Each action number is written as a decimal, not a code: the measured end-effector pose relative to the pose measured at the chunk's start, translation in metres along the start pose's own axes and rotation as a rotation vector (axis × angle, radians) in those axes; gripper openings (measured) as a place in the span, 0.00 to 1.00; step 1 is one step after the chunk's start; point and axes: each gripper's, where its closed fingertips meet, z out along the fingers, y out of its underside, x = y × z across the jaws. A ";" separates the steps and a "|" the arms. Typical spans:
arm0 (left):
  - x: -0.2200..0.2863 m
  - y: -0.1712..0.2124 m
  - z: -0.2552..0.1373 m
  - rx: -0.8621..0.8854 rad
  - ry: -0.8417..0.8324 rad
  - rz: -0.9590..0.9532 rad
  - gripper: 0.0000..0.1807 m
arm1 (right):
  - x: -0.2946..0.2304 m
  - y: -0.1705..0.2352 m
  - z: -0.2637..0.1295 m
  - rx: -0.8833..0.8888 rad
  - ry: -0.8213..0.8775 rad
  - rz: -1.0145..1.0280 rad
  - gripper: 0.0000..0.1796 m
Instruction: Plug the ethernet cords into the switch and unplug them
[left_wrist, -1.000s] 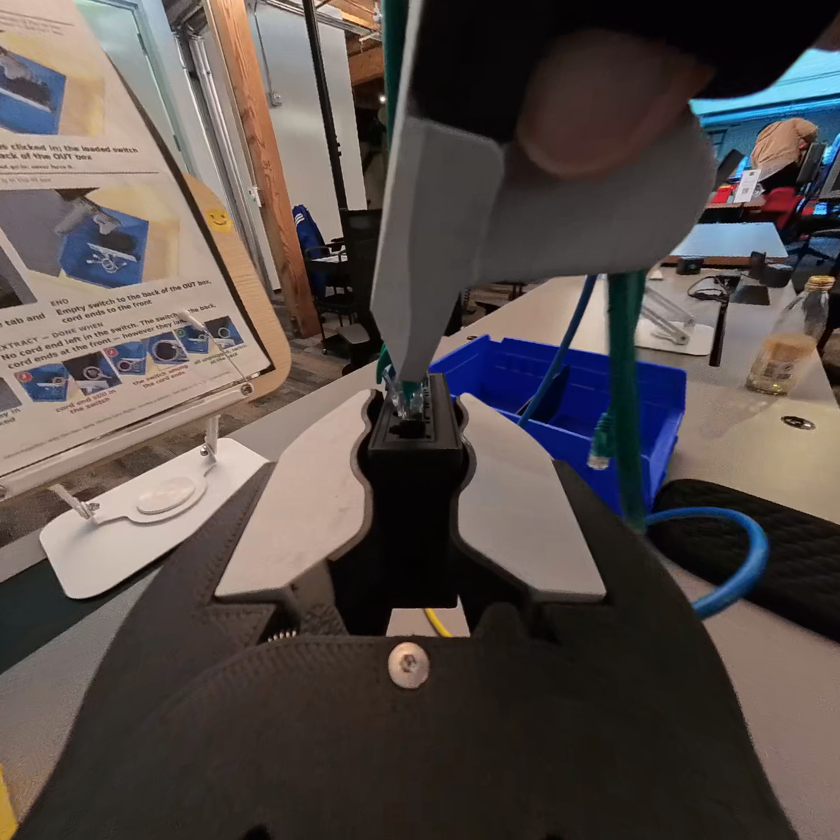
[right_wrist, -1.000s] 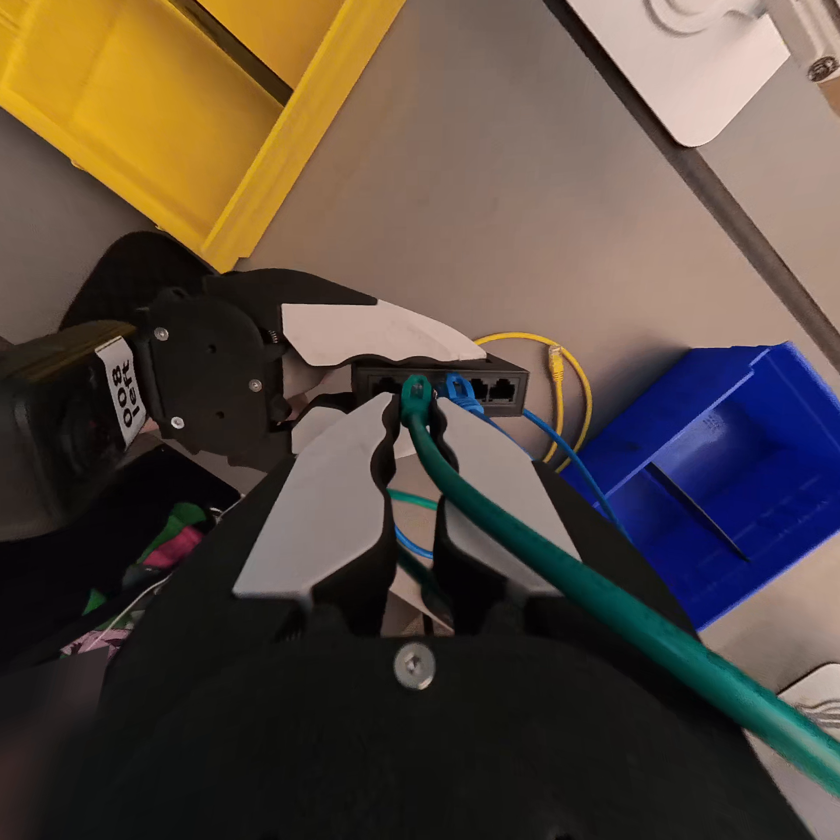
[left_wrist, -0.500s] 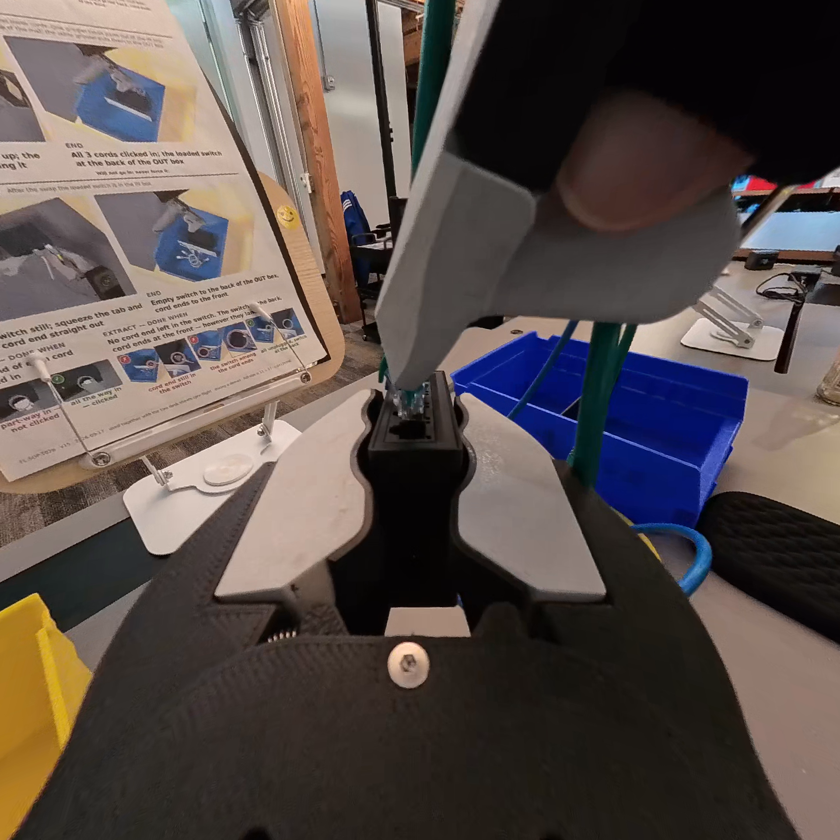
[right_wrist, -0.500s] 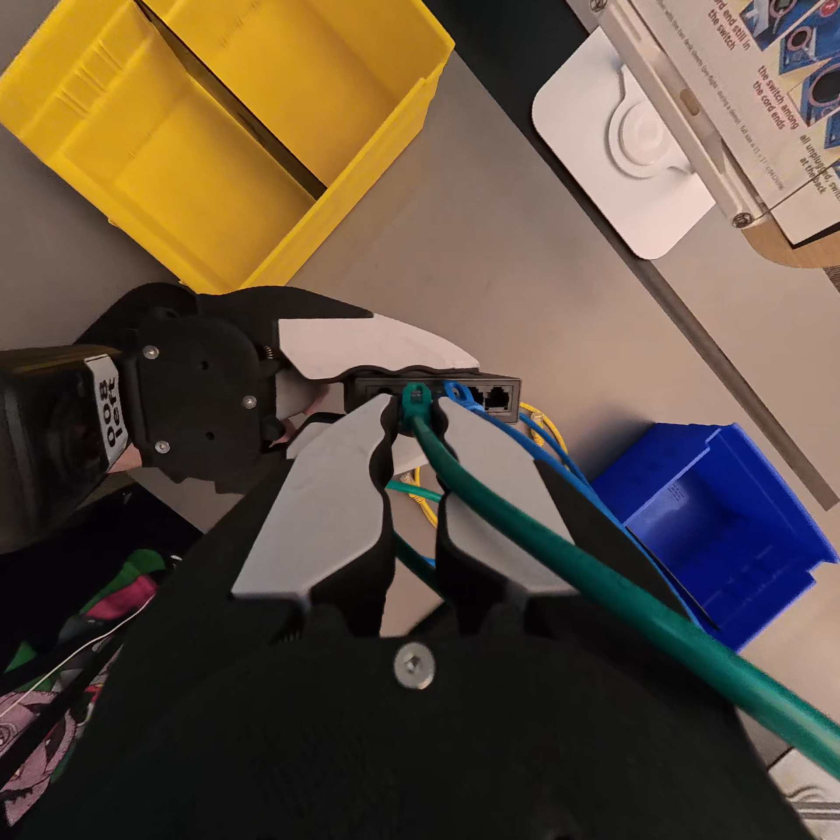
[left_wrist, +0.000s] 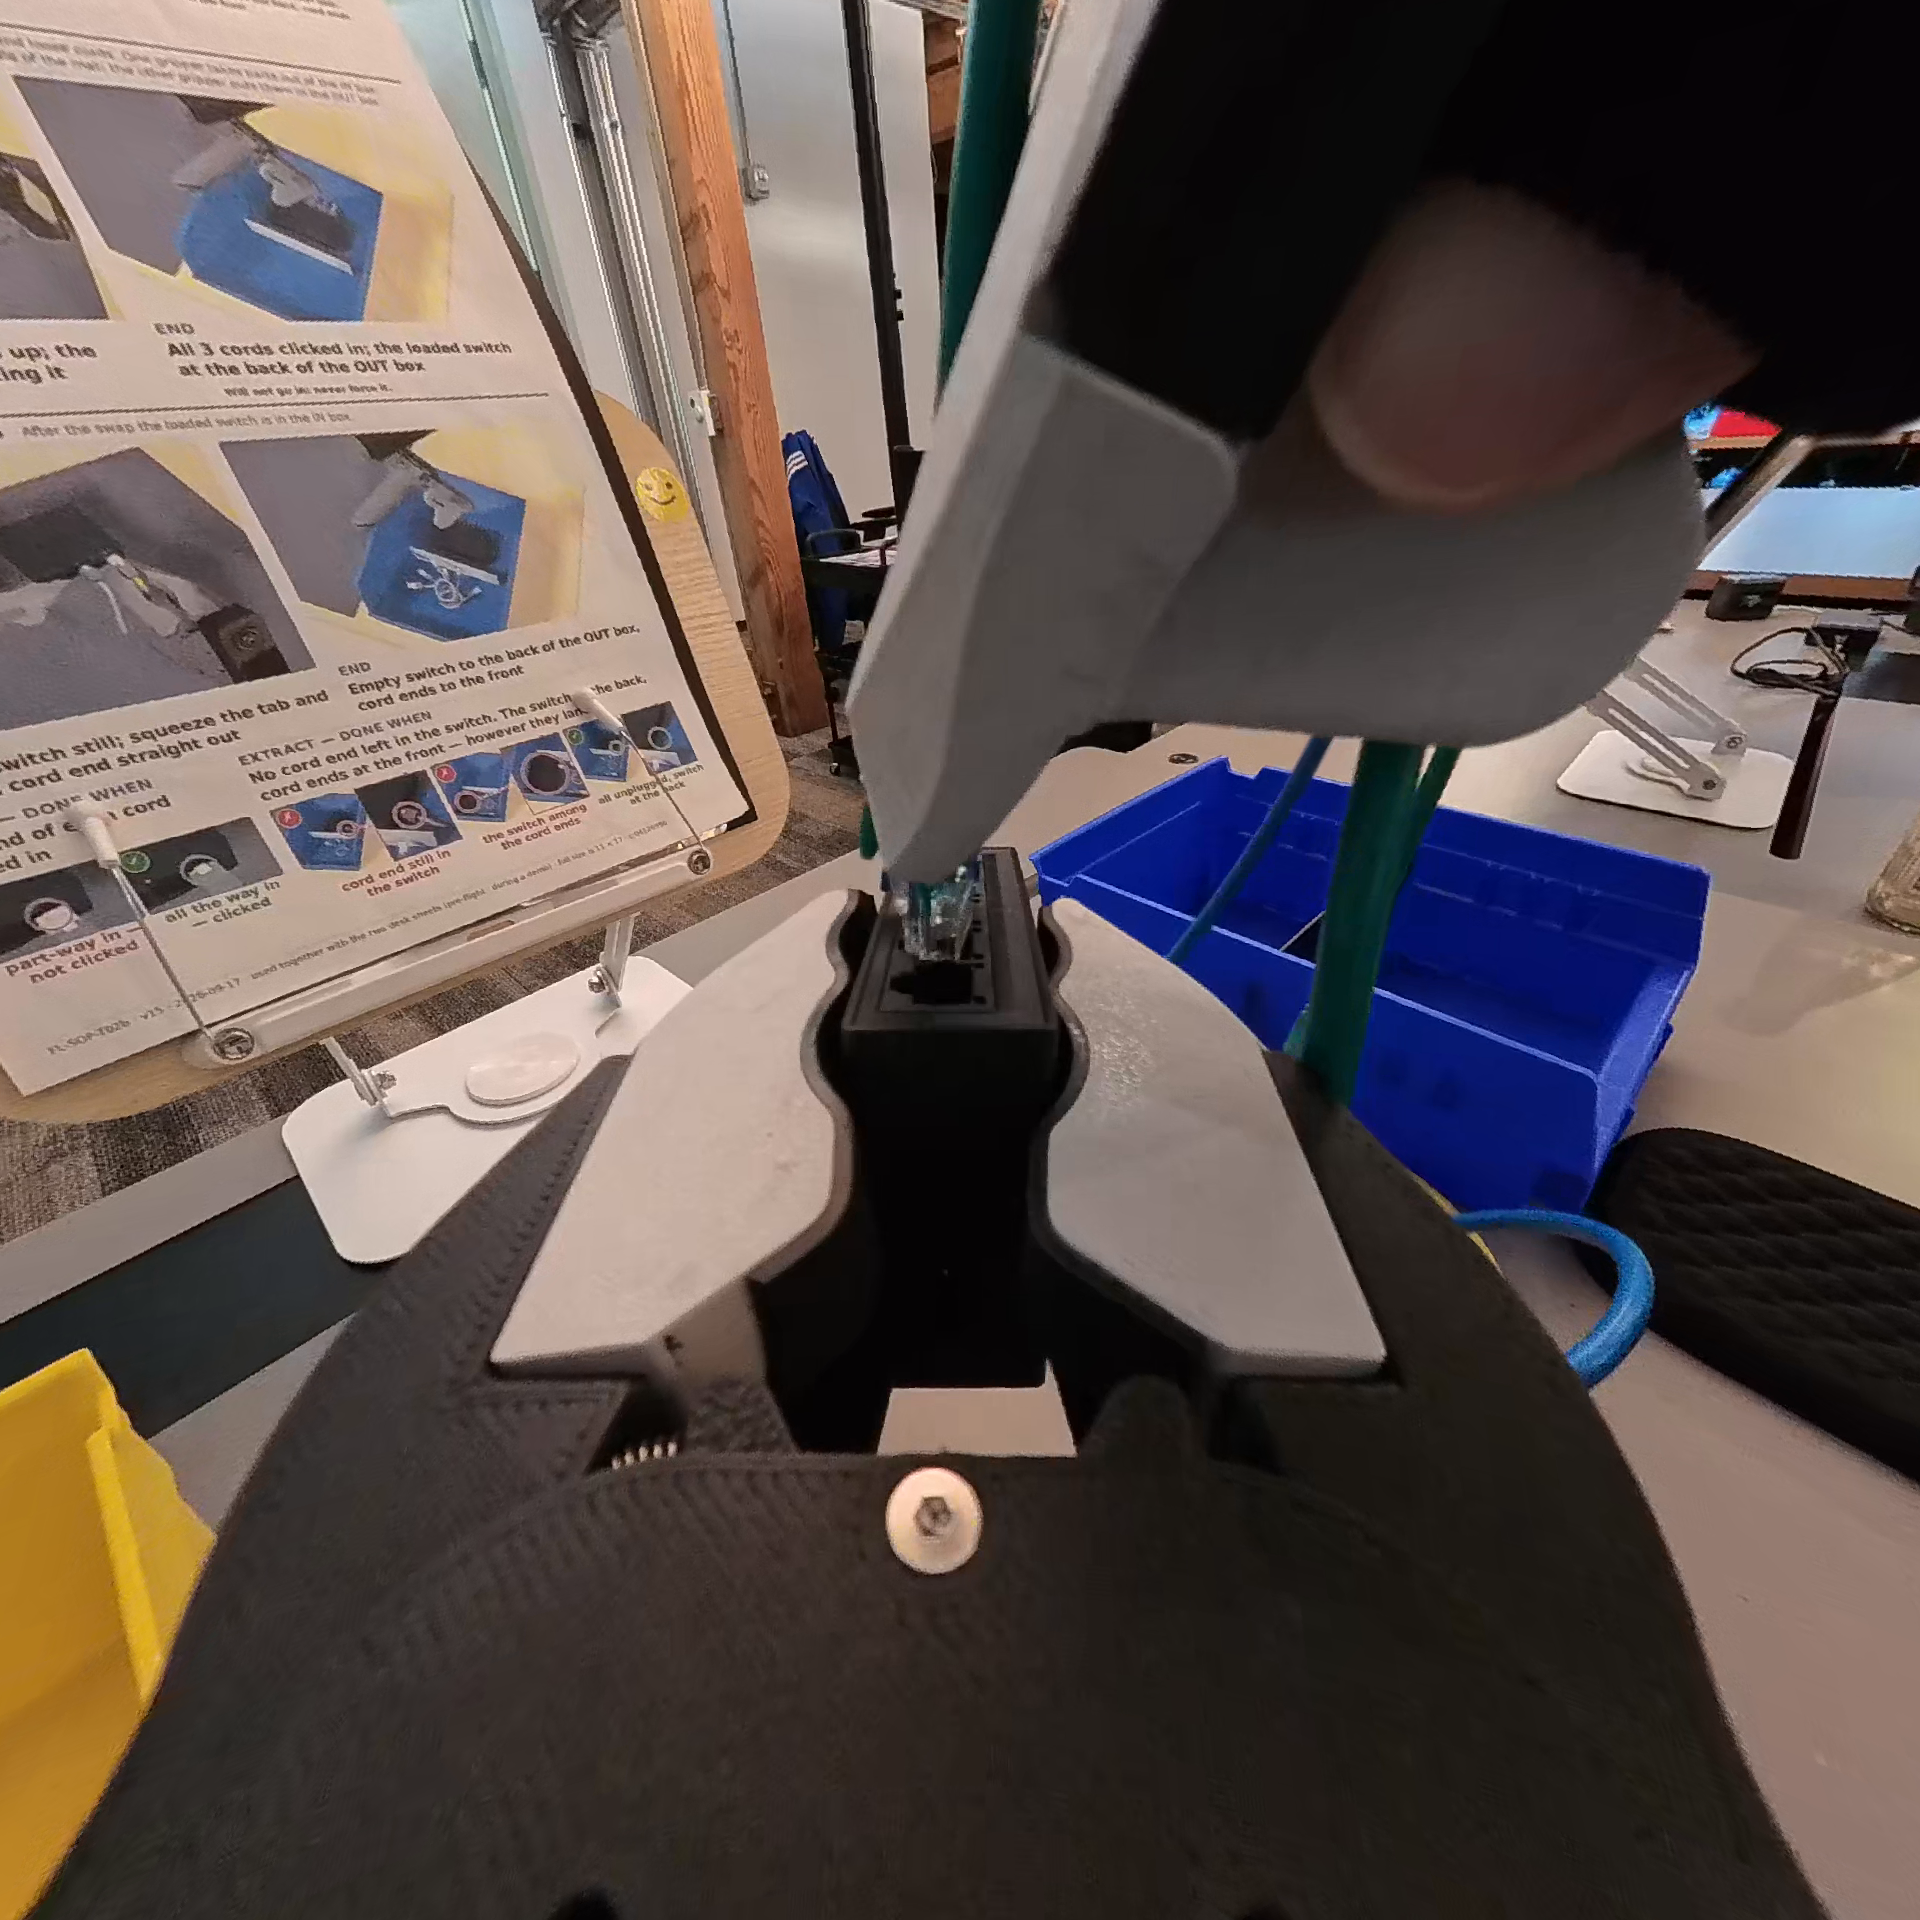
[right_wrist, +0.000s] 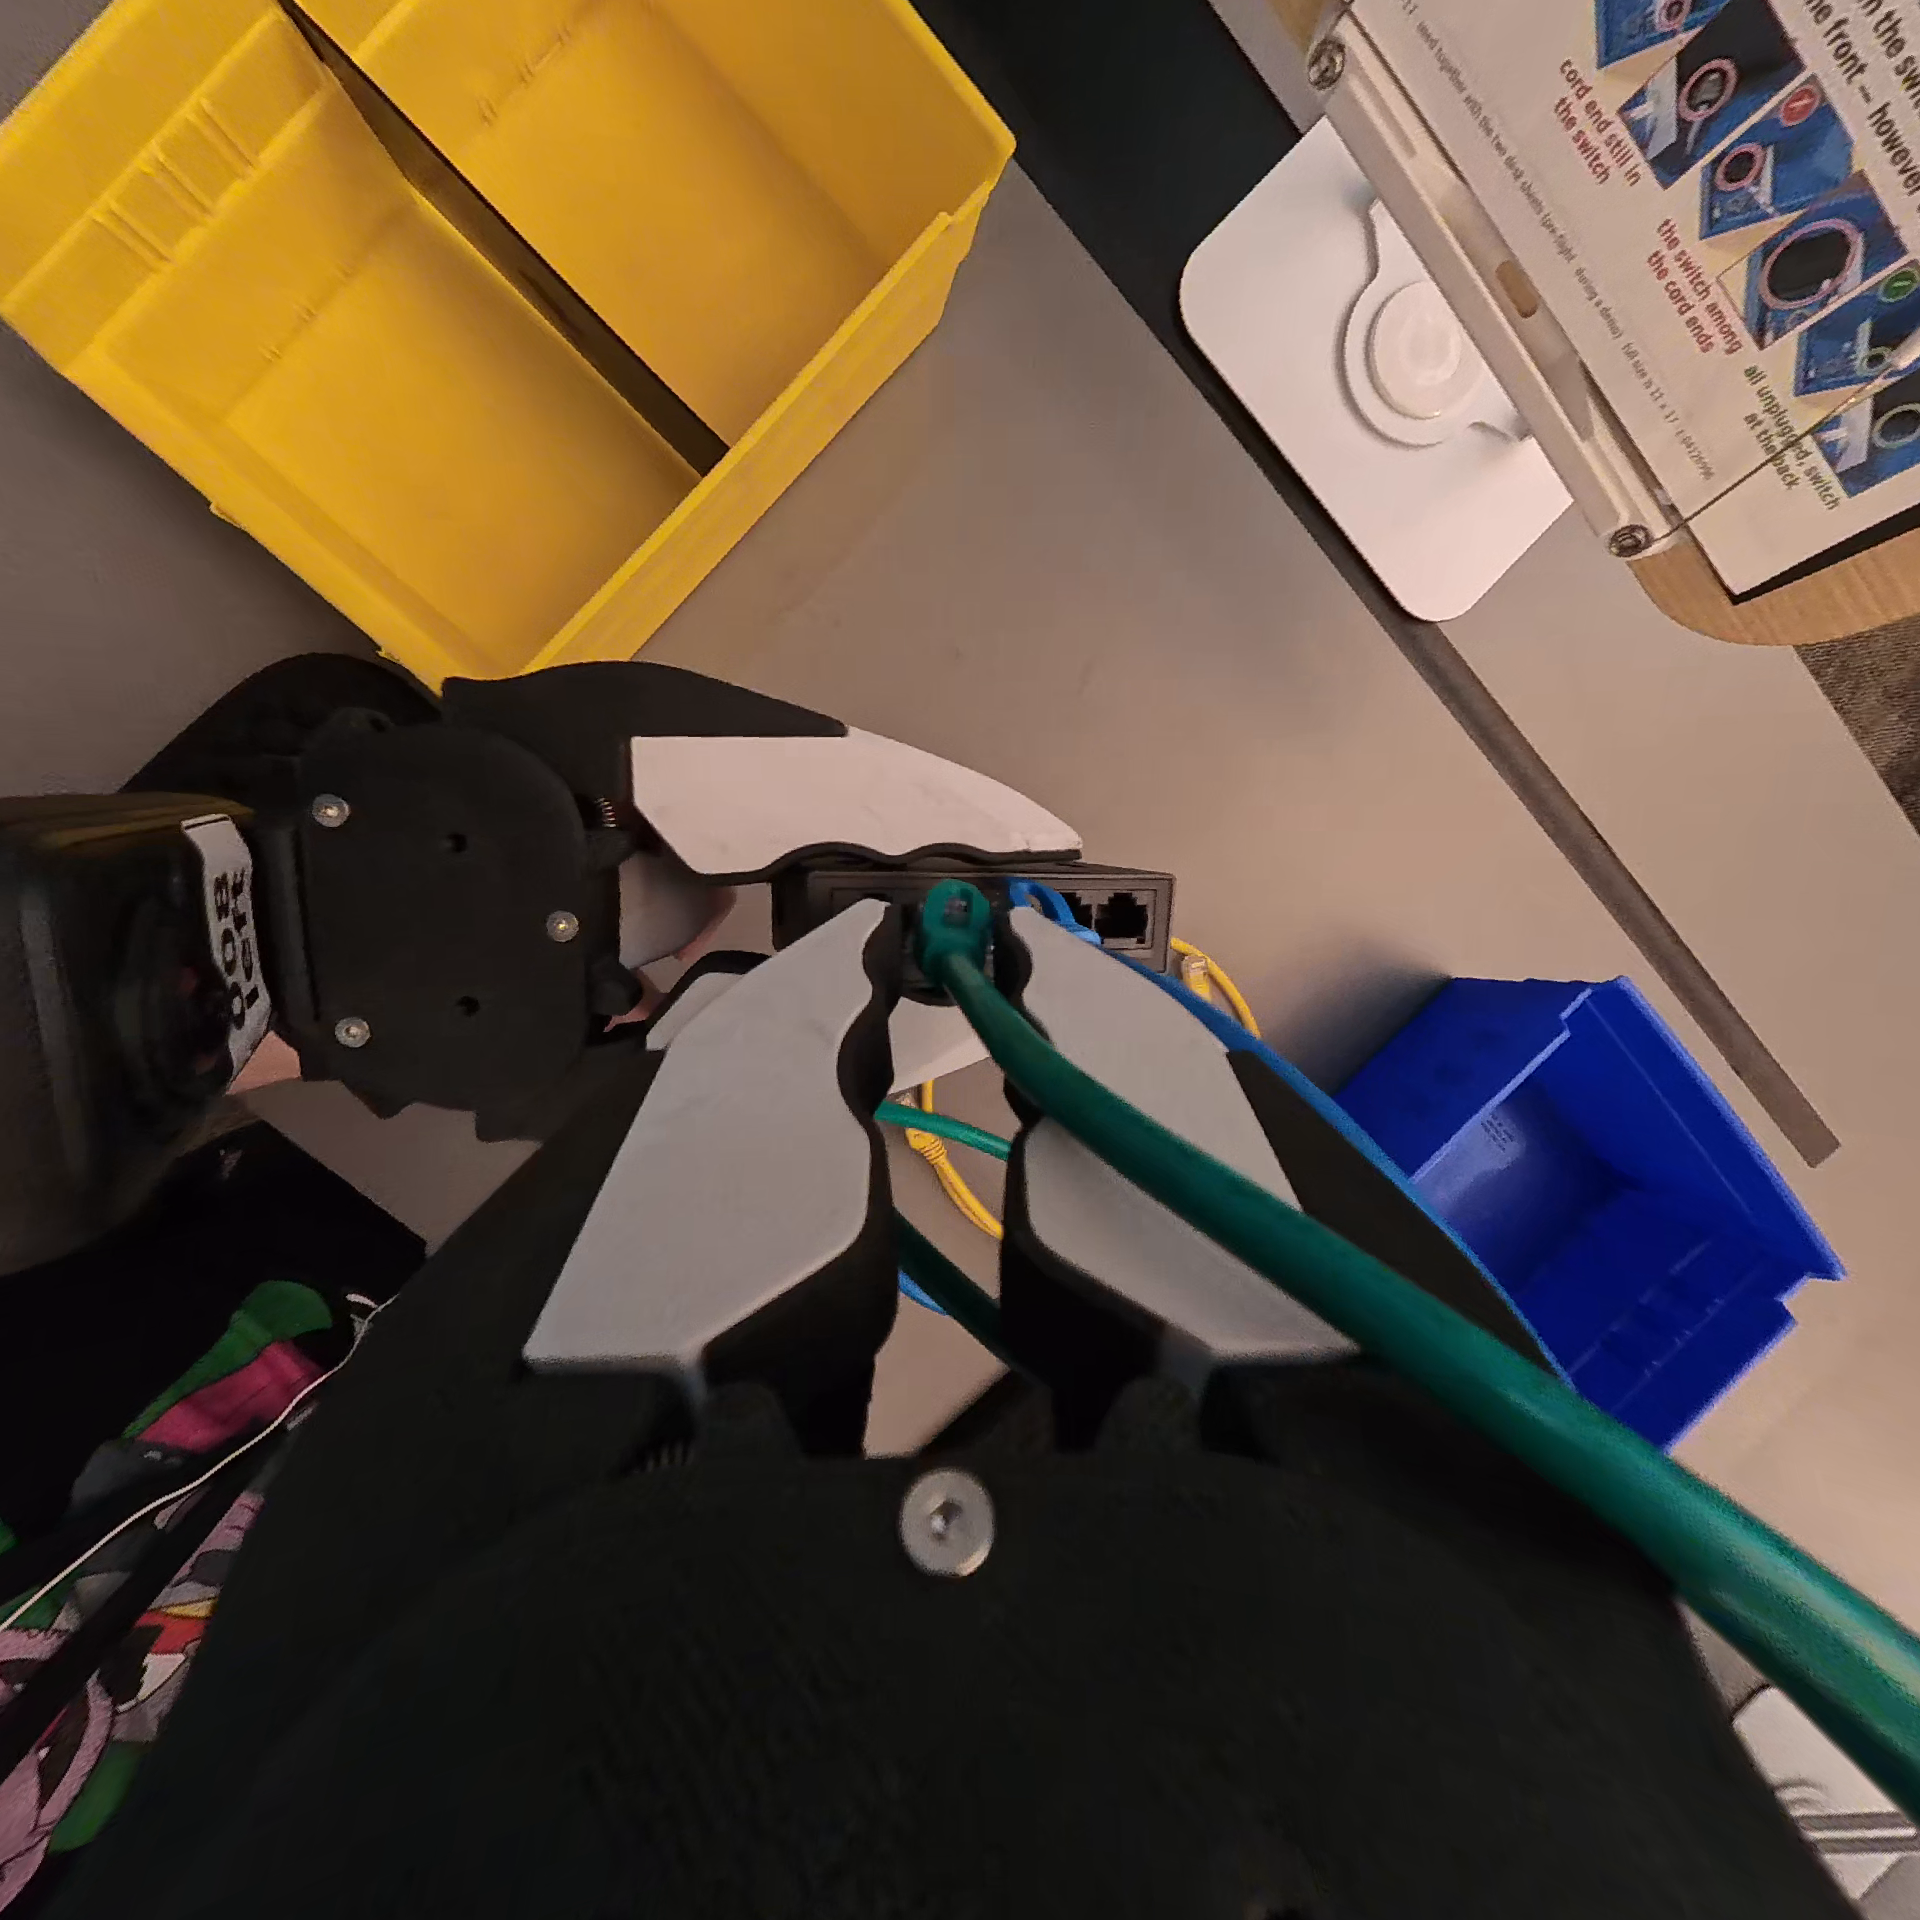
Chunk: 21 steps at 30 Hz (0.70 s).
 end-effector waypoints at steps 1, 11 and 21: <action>0.000 0.000 0.000 0.000 0.000 -0.001 0.16 | 0.000 0.000 0.000 0.002 0.005 -0.004 0.10; 0.000 -0.001 0.000 0.005 -0.001 0.000 0.16 | 0.000 0.000 -0.001 0.008 0.025 -0.015 0.11; 0.001 -0.001 0.000 0.012 -0.004 0.012 0.16 | 0.001 -0.003 -0.005 0.028 0.042 -0.012 0.12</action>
